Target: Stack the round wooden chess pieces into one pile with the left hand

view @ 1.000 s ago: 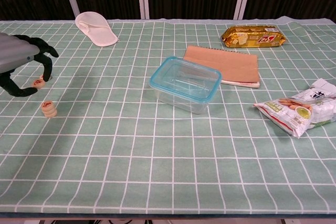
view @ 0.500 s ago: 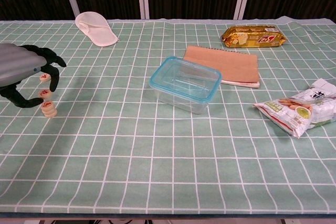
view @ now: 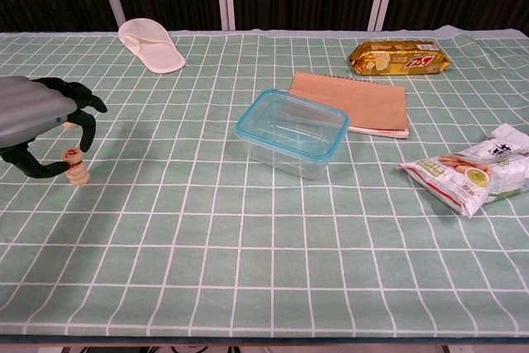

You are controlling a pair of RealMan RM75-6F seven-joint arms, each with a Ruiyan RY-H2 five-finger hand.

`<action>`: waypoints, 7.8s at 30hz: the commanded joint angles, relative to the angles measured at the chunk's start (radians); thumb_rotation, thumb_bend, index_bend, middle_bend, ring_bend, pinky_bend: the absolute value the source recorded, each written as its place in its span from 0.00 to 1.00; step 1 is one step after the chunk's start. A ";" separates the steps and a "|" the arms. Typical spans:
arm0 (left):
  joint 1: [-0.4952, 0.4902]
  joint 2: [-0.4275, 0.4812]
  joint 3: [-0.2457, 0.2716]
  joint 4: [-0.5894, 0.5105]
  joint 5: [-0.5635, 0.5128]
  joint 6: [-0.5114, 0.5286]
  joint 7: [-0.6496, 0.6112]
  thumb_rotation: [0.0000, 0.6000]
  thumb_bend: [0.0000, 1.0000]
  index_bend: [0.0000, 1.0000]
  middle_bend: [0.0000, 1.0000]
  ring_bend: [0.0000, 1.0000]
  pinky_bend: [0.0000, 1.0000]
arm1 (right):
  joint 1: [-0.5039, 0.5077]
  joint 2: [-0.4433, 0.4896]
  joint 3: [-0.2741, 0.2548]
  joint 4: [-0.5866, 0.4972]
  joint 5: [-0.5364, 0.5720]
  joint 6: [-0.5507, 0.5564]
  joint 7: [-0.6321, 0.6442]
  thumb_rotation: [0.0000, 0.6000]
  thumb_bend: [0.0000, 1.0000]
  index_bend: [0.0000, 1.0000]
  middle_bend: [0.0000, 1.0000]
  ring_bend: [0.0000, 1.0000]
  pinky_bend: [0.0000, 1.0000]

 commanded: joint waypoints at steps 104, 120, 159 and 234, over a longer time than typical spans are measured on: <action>-0.117 -0.140 -0.170 0.483 -0.266 -0.230 -0.130 1.00 0.34 0.37 0.12 0.00 0.09 | -0.004 -0.003 -0.002 -0.007 0.012 0.003 -0.015 1.00 0.20 0.11 0.00 0.06 0.00; -0.123 -0.181 -0.160 0.529 -0.262 -0.234 -0.127 1.00 0.34 0.41 0.12 0.00 0.09 | -0.004 -0.006 -0.002 -0.003 0.009 0.004 -0.019 1.00 0.20 0.11 0.00 0.06 0.00; -0.117 -0.203 -0.149 0.545 -0.251 -0.223 -0.088 1.00 0.35 0.44 0.13 0.00 0.10 | -0.003 -0.006 0.003 -0.011 0.025 -0.001 -0.027 1.00 0.20 0.11 0.00 0.06 0.00; -0.029 0.084 0.011 -0.110 -0.049 -0.013 0.055 1.00 0.36 0.48 0.16 0.00 0.10 | -0.003 -0.004 0.011 -0.014 0.041 -0.001 -0.027 1.00 0.20 0.11 0.00 0.06 0.00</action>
